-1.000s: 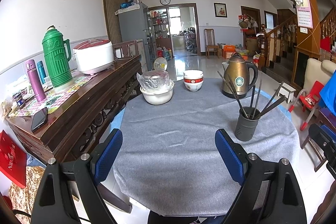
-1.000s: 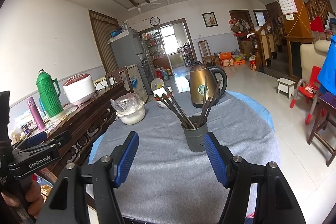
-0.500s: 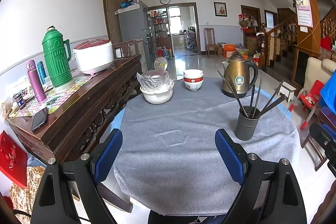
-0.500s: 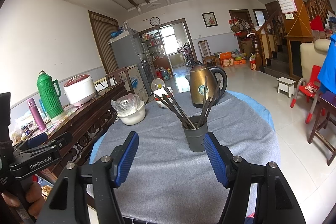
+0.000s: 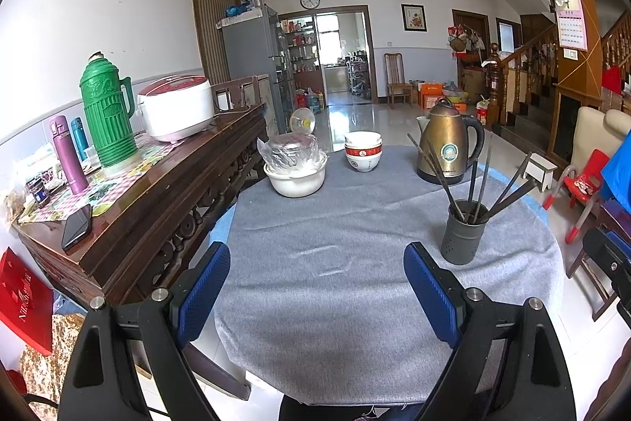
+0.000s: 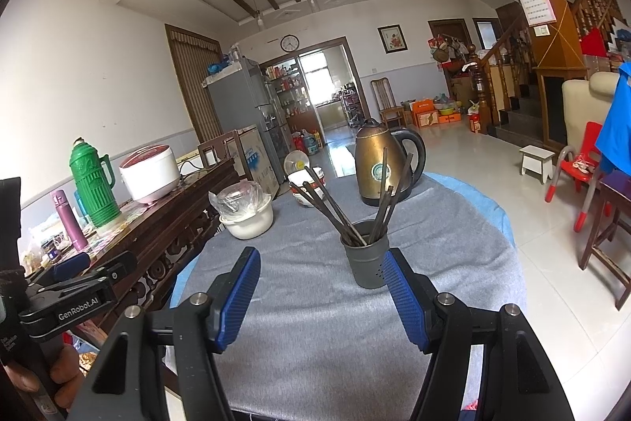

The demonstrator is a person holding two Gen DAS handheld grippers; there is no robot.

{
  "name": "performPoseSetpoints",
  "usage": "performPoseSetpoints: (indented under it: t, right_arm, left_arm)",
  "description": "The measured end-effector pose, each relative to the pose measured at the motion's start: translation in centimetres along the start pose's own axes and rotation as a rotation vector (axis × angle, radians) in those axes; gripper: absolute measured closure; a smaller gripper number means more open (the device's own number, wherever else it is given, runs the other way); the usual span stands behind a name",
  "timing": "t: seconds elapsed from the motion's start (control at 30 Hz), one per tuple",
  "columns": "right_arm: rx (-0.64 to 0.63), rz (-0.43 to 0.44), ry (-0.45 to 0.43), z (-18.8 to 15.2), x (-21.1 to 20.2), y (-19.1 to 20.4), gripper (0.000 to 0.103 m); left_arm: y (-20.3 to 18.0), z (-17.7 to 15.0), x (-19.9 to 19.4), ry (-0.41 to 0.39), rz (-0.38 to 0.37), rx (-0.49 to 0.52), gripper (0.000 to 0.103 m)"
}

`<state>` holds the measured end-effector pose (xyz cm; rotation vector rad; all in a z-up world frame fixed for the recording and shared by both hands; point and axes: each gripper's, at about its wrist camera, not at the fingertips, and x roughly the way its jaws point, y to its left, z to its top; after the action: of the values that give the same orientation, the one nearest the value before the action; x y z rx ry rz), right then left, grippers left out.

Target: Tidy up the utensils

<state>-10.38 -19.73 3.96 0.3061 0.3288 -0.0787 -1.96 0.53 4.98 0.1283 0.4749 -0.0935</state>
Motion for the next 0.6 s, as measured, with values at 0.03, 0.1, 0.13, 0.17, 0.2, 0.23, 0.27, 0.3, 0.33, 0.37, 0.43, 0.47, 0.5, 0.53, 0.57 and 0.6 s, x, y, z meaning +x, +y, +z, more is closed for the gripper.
performPoseSetpoints:
  t: [0.03,0.1,0.13,0.17,0.2,0.23,0.27,0.3,0.33,0.37,0.43,0.47,0.5,0.53,0.57,0.6]
  right_arm:
    - [0.000,0.000,0.000,-0.01,-0.01,-0.01,0.035]
    - [0.000,0.002,-0.002,0.04,-0.04,0.08,0.035]
    - [0.000,0.003,-0.002,-0.02,-0.12,-0.08,0.035]
    - [0.000,0.003,-0.002,0.00,-0.11,-0.02,0.035]
    - [0.001,0.003,-0.001,-0.04,-0.12,-0.07,0.035]
    - [0.002,0.003,-0.002,-0.05,-0.12,-0.08,0.035]
    - [0.003,0.004,-0.001,-0.03,-0.13,-0.02,0.035]
    - [0.002,0.003,-0.001,-0.04,-0.12,-0.06,0.035]
    - [0.002,0.003,-0.002,-0.04,-0.12,-0.08,0.035]
    - [0.003,0.003,-0.003,-0.02,-0.15,-0.01,0.035]
    - [0.002,0.003,-0.004,-0.03,-0.10,-0.11,0.035]
    - [0.003,0.003,-0.005,-0.01,-0.14,-0.10,0.035]
    - [0.004,0.003,-0.006,0.01,-0.15,0.04,0.035]
    - [0.005,0.004,-0.007,0.06,-0.14,0.01,0.035]
    - [0.005,0.004,-0.008,0.07,-0.14,0.13,0.035]
    - [0.005,0.003,-0.009,0.08,-0.13,0.22,0.035]
  left_arm:
    - [0.00,0.05,-0.03,0.000,0.001,0.000,0.013]
    - [0.02,0.20,-0.11,0.001,0.000,0.001,0.013]
    - [0.01,0.22,-0.13,0.000,0.002,0.001,0.013]
    - [0.02,0.26,-0.15,0.000,0.003,0.001,0.013]
    - [0.03,0.30,-0.18,0.000,0.002,0.002,0.013]
    - [0.03,0.34,-0.22,-0.001,0.002,0.003,0.013]
    - [0.06,0.33,-0.21,-0.001,0.004,0.003,0.013]
    - [0.05,0.37,-0.23,-0.001,0.005,0.003,0.013]
    - [0.05,0.39,-0.23,-0.001,0.003,0.004,0.013]
    - [0.04,0.42,-0.24,0.000,0.003,0.005,0.013]
    - [0.05,0.45,-0.26,-0.001,0.005,0.005,0.013]
    - [0.06,0.40,-0.23,0.000,0.002,0.004,0.013]
    - [0.05,0.40,-0.24,0.000,0.002,0.004,0.013]
    - [0.04,0.42,-0.26,-0.001,0.004,0.005,0.013]
    - [0.04,0.44,-0.27,-0.002,0.005,0.005,0.013]
    - [0.05,0.41,-0.24,-0.001,0.002,0.005,0.013]
